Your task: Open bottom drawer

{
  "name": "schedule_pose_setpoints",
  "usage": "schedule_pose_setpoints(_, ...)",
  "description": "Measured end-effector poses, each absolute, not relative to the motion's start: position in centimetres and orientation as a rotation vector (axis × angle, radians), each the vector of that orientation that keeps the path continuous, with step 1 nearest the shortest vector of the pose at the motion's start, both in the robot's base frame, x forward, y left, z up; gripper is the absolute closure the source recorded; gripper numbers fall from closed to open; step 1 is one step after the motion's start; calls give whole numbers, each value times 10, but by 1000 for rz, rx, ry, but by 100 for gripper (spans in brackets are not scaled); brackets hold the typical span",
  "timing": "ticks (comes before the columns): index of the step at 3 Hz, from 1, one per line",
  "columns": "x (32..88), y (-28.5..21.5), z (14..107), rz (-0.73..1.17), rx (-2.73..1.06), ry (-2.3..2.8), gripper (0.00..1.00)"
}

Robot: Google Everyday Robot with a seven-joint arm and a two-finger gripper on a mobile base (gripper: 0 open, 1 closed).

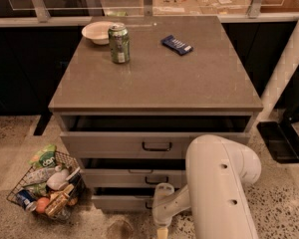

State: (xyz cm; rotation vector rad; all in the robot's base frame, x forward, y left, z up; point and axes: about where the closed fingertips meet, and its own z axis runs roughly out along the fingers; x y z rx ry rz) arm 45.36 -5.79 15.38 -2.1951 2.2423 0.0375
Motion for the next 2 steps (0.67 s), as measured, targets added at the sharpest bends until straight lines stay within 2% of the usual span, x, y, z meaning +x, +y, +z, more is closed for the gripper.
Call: schedule_pose_setpoints(2,457,-25,141,131,-2269,2219,0)
